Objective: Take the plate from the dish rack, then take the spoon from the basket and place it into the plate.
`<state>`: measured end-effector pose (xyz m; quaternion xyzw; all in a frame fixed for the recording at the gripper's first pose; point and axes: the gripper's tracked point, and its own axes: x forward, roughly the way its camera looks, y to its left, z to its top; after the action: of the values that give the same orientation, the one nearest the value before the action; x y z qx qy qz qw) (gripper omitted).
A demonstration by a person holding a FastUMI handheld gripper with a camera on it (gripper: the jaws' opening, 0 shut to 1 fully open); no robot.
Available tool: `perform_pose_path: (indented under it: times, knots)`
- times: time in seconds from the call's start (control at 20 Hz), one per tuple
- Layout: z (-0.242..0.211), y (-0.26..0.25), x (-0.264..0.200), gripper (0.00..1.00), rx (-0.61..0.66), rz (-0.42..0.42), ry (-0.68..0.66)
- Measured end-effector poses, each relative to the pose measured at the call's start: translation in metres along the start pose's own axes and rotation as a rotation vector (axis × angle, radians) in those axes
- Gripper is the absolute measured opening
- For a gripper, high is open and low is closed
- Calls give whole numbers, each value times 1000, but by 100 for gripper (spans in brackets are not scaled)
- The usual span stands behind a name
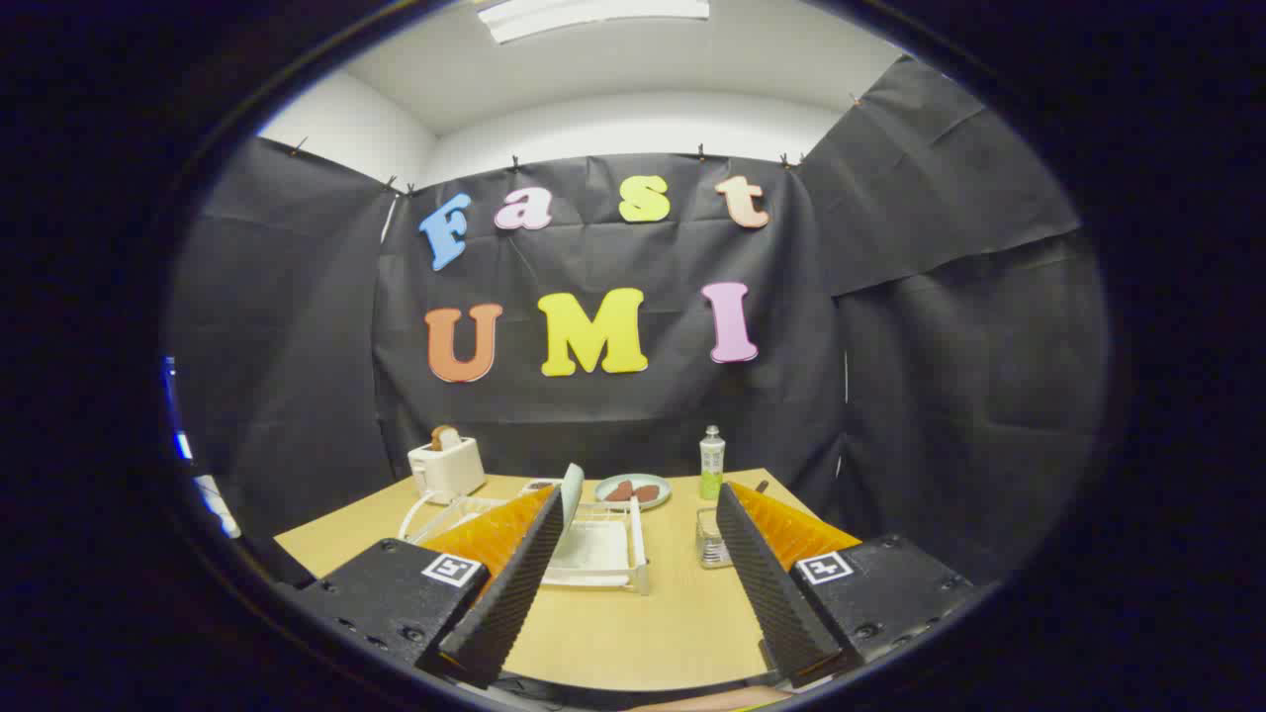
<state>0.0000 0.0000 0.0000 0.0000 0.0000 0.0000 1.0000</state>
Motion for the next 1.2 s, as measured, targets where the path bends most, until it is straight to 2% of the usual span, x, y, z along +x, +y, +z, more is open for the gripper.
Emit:
perform_pose_path:
  times: [0.35, 0.6, 0.8, 1.2]
  knots:
    - [2, 3, 1, 100, 8, -45, -24]
    - [3, 3, 4, 100, 28, -42, -20]
    - [-1, 11, 5, 100, 42, -9, 11]
    - [10, 21, 20, 100, -3, -19, 11]
